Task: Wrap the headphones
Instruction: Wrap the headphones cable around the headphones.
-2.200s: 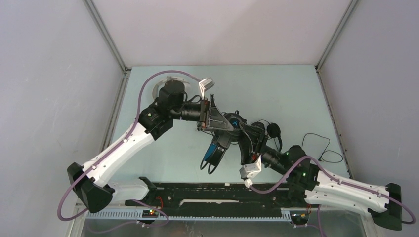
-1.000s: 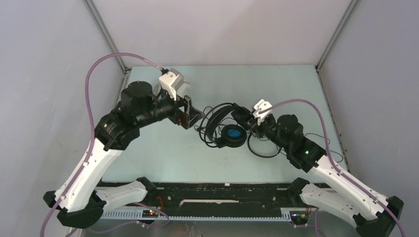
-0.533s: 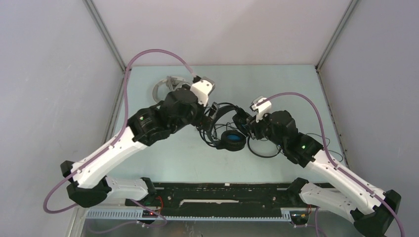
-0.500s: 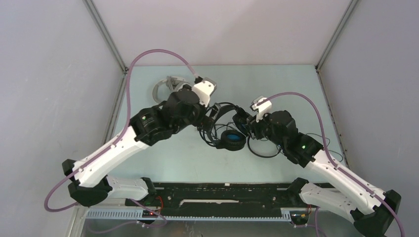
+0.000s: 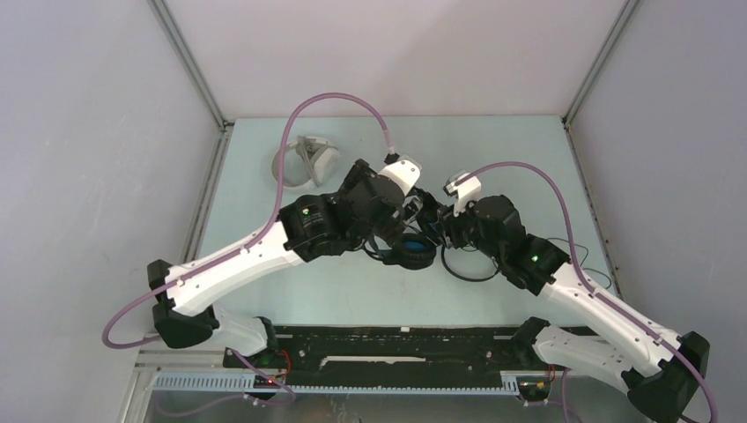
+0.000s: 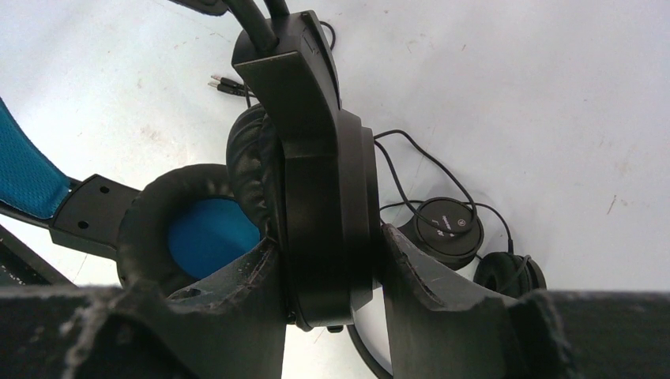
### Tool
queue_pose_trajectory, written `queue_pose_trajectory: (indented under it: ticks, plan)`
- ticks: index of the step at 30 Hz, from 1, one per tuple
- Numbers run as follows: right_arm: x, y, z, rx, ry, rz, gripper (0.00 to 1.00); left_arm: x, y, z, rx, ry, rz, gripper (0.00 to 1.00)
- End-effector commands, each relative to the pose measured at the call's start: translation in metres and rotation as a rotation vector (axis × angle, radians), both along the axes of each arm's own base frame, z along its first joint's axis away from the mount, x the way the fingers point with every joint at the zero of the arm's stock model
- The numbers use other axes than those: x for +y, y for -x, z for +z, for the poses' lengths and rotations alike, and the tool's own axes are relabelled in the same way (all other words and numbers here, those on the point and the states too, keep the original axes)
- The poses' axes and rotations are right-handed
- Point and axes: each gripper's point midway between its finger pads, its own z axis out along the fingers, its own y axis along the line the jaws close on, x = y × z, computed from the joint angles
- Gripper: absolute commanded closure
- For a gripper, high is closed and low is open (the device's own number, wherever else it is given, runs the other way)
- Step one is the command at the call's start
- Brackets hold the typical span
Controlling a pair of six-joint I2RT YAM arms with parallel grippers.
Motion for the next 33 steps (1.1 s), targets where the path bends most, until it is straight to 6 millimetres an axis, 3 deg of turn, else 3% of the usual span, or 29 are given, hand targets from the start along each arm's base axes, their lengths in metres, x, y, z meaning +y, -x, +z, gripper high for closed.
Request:
queue_pose_trajectory:
  ticks: [1, 4, 11, 15, 21, 30, 33]
  plan:
    - [0.010, -0.011, 0.048, -0.087, -0.128, -0.020, 0.79, -0.002, 0.002, 0.027, -0.043, 0.087, 0.046, 0.00]
    - [0.010, -0.012, 0.050, -0.087, -0.139, -0.020, 0.79, 0.001, 0.001, 0.023, -0.053, 0.072, 0.074, 0.00]
    - [0.010, -0.011, 0.056, -0.094, -0.165, -0.020, 0.80, 0.027, -0.019, 0.004, -0.158, -0.033, 0.245, 0.04]
    - [0.010, -0.010, 0.057, -0.091, -0.173, -0.017, 0.80, 0.021, -0.022, -0.008, -0.145, -0.057, 0.236, 0.10]
    - [0.009, -0.010, 0.058, -0.092, -0.180, -0.019, 0.80, 0.012, -0.024, -0.021, -0.120, -0.088, 0.216, 0.13]
    - [0.012, -0.010, 0.058, -0.085, -0.186, -0.010, 0.80, 0.023, -0.032, -0.031, -0.124, -0.165, 0.289, 0.42]
    - [0.017, -0.009, 0.059, -0.081, -0.205, 0.013, 0.79, 0.025, -0.034, -0.035, -0.123, -0.177, 0.302, 0.57]
